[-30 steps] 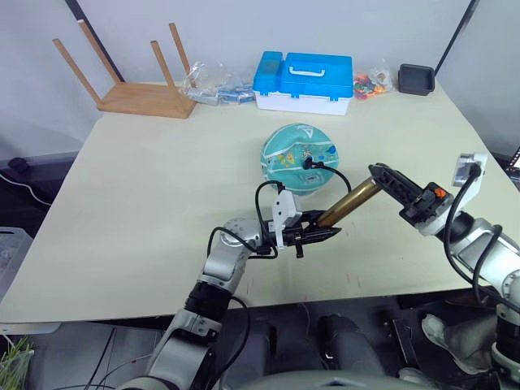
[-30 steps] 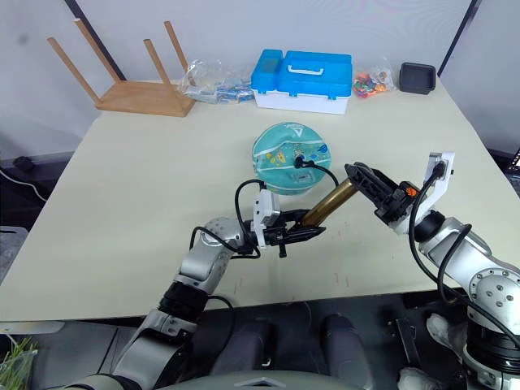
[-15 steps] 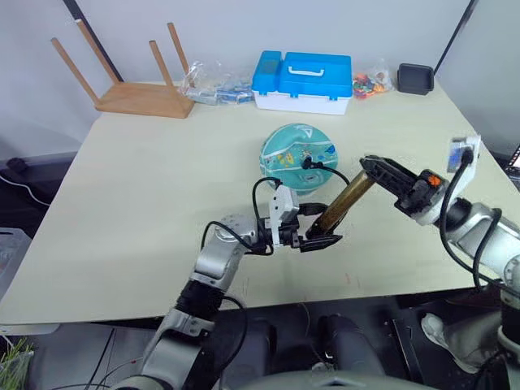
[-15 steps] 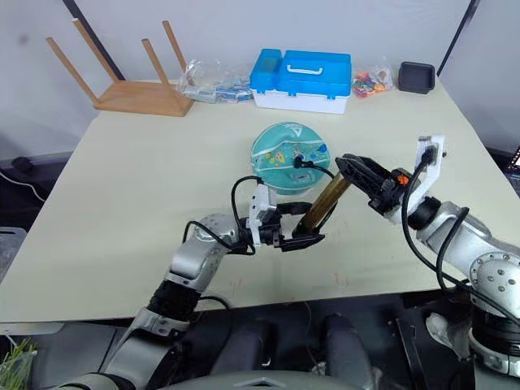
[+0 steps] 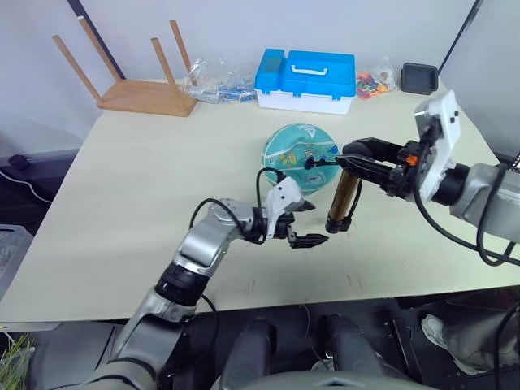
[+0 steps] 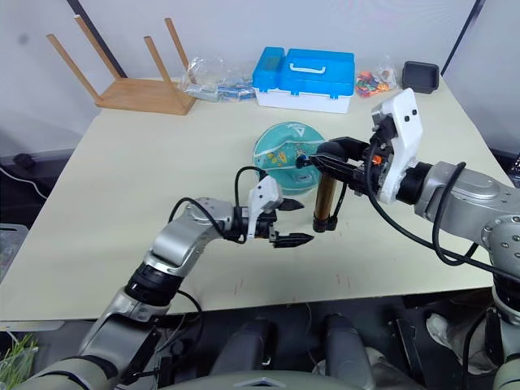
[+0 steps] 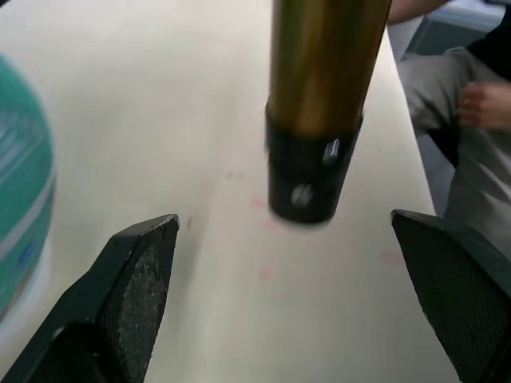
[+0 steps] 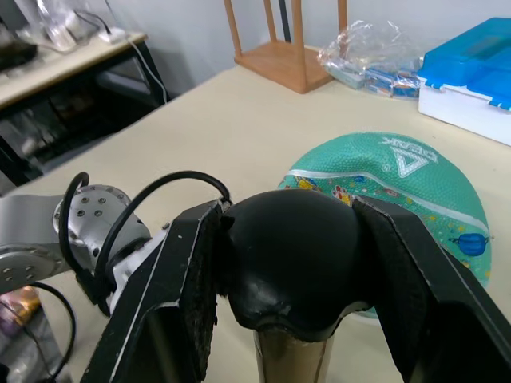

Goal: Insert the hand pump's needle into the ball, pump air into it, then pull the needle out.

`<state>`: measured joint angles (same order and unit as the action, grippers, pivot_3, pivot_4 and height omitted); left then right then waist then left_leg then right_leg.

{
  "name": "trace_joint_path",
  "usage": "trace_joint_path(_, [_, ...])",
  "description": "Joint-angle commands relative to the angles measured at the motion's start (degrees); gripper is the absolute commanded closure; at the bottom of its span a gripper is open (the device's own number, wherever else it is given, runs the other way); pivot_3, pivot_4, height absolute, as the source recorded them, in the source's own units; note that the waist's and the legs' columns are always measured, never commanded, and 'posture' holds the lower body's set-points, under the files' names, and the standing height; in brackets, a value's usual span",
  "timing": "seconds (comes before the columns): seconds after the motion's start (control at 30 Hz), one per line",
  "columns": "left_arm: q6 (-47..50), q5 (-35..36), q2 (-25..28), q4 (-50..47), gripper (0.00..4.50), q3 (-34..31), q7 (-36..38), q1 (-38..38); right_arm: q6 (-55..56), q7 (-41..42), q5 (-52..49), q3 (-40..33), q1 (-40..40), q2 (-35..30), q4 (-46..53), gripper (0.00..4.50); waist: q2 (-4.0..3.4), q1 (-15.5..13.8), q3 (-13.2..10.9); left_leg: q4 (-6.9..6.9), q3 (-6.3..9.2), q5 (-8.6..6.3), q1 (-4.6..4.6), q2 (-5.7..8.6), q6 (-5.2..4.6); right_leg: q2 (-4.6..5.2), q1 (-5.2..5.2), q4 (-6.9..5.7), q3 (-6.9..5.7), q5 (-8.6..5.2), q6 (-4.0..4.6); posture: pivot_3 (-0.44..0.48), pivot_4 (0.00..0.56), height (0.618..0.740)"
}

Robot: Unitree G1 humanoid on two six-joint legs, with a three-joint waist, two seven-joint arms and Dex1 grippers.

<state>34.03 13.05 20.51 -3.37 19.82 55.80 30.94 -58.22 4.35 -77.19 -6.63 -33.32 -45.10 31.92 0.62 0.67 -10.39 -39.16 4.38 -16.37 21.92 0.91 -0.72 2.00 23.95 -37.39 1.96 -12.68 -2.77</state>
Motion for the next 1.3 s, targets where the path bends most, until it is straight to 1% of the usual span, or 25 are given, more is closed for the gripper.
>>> trace_joint_path(0.03, [0.52,0.55,-1.45,-1.33,0.00,0.42,-0.86,1.27,0.09,-1.86,-0.51,-0.23,-1.68,-0.01,2.58,2.45,0.00,0.02,0.00,0.01,0.00,-0.01,0.02,0.00,-0.01,0.01,0.01,0.01,0.00,0.00,0.00,0.000,0.150,0.740])
trace_joint_path(0.2, [-0.32,0.43,-2.26,1.20,0.00,0.71,-0.78,2.22,0.45,-2.93,-0.68,-0.05,-1.54,0.47,2.93,2.45,0.00,0.02,0.00,0.03,-0.02,-0.03,0.06,0.00,-0.05,0.01,0.06,0.05,0.02,0.00,0.00,0.000,0.150,0.740])
trace_joint_path(0.23, [-0.52,0.55,-2.54,1.69,0.49,0.70,-0.82,2.21,0.57,-3.24,-1.10,-0.21,-1.49,0.56,3.03,2.45,0.00,0.02,0.00,0.03,-0.03,-0.03,0.06,0.00,-0.05,0.01,0.06,0.06,0.02,0.00,0.00,0.000,0.150,0.740])
trace_joint_path(0.3, [-1.02,0.56,-2.88,2.15,1.15,0.84,-0.82,2.06,0.62,-3.51,-1.64,-0.53,-1.29,0.37,3.34,2.45,0.00,0.03,0.00,0.02,-0.04,-0.03,0.06,0.00,-0.05,0.01,0.06,0.06,0.02,0.00,0.00,0.000,0.150,0.740])
trace_joint_path(0.33, [-1.13,0.57,-2.97,2.24,1.67,0.87,-0.79,1.91,0.70,-3.75,-1.89,-0.67,-1.20,0.36,3.39,2.45,0.00,0.03,0.00,0.02,-0.04,-0.03,0.06,0.00,-0.05,0.01,0.06,0.06,0.02,0.00,0.00,0.000,0.150,0.740])
trace_joint_path(0.8, [-1.44,0.57,-3.20,2.83,1.67,1.09,-0.50,0.51,1.58,-3.93,-3.70,-1.57,-0.37,-0.22,3.47,2.45,0.00,0.03,0.00,0.03,-0.03,-0.04,0.07,0.00,-0.06,0.01,0.07,0.07,0.02,0.00,0.00,0.000,0.150,0.740])
trace_joint_path(1.3, [-3.04,0.15,-4.18,5.75,1.67,1.08,-0.03,1.71,1.45,-3.92,-3.89,-1.29,-1.24,-0.14,2.95,2.45,0.00,0.02,0.00,0.03,-0.03,-0.04,0.08,0.00,-0.06,0.01,0.07,0.10,0.02,0.00,0.00,0.000,0.150,0.740])
